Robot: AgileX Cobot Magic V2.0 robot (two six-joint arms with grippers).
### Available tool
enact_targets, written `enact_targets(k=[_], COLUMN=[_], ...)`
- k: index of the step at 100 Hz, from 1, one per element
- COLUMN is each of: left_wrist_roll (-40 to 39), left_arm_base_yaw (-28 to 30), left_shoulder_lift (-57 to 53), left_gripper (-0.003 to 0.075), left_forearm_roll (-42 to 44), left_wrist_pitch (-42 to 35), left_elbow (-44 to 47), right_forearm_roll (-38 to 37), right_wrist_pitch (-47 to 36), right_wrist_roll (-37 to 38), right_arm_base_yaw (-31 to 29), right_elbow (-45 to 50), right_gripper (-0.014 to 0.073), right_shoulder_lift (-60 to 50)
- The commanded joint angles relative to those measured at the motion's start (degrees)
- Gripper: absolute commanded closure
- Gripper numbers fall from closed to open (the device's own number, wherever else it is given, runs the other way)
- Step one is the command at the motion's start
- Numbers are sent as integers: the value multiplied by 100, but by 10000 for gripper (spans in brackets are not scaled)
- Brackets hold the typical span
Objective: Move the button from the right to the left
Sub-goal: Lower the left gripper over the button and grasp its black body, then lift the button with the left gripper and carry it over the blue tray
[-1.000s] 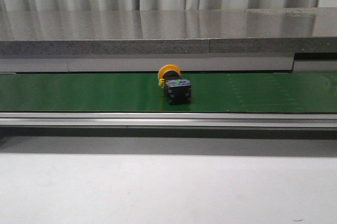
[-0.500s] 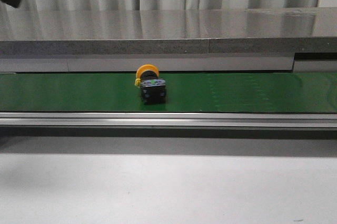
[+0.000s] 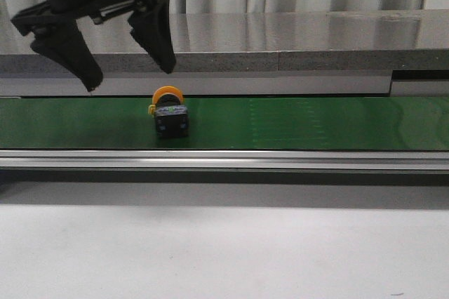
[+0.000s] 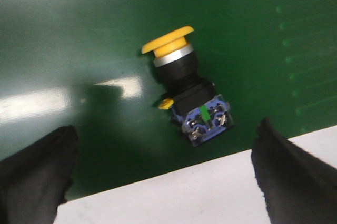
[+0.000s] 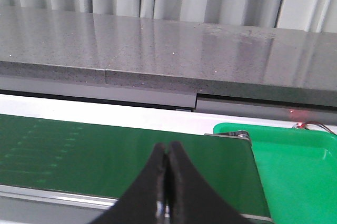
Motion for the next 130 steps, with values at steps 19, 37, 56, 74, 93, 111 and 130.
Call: enact_targets(k=[19, 37, 56, 74, 93, 111, 130], left_wrist_roll=[-529, -615, -680, -680, -680, -680, -459], left_arm_base_yaw=[-109, -109, -109, -109, -109, -24, 490], left_shoulder_lift=[323, 473, 521, 521, 485, 200, -313], left_gripper=[97, 100, 216, 555, 640, 640, 640], left_forearm_roll=[134, 271, 427, 437, 437, 416, 463], left_wrist_pitch=[-88, -97, -97, -126, -138, -88, 183], left_elbow=[-384, -382, -382, -382, -396, -396, -396], right_forearm_roll=[16, 16, 16, 16, 16, 16, 16], right_wrist_pitch=[-442, -442, -442, -442, -442, -442, -442], right_wrist_roll=[0, 0, 0, 0, 0, 0, 0], right_arm_base_yaw=[-4, -4, -4, -4, -4, -4, -4], right_elbow=[-149, -149, -149, -149, -149, -149, -149], right_gripper=[660, 660, 660, 660, 660, 660, 660], right_shoulder_lift=[67, 67, 67, 67, 67, 67, 67])
